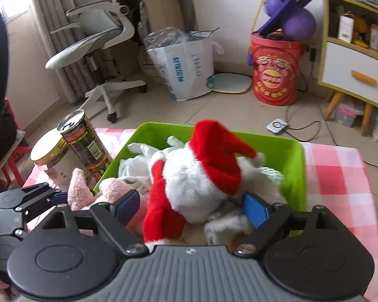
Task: Organize soft objects
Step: 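Open the left gripper to drop the pink plush while the right gripper drops the Santa, then move both open grippers back to the brown puffs on the table, then grasp a brown round puff with the right gripper while the left gripper grasps the other puff, then lift and carry both brown puffs with both grippers over the bin, then open the left gripper to drop its puff while the right gripper drops its puff into the bin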
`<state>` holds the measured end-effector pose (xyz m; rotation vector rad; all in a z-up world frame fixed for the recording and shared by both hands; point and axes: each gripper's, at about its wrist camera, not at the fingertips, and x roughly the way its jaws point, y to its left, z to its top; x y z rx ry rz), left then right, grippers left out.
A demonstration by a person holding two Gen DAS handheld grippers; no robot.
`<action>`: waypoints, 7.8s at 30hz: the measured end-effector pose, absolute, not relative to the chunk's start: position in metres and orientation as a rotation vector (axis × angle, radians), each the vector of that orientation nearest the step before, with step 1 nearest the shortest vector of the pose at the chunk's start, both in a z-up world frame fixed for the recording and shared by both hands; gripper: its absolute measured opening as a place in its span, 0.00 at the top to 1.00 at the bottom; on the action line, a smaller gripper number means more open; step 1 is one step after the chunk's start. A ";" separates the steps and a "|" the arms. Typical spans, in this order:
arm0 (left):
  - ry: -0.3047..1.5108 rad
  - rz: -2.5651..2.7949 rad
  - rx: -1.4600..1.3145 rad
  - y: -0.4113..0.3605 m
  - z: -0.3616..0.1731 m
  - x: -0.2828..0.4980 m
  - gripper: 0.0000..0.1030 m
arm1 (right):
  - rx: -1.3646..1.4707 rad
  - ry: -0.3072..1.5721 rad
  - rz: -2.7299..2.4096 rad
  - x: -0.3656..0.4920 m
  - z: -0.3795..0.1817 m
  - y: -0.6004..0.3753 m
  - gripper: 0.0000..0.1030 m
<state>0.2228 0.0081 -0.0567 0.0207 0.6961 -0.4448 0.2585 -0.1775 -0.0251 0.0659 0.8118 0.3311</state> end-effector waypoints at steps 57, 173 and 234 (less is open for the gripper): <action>0.775 -0.109 0.069 0.120 -0.116 0.067 0.05 | -0.094 0.749 0.246 -0.019 -0.110 -0.130 0.18; 0.835 -0.285 0.000 0.049 -0.089 0.097 0.69 | 0.197 0.802 0.238 0.067 -0.079 -0.175 0.67; 0.697 -0.215 0.005 0.017 -0.022 0.184 0.15 | 0.546 0.708 0.141 0.146 -0.026 -0.250 0.35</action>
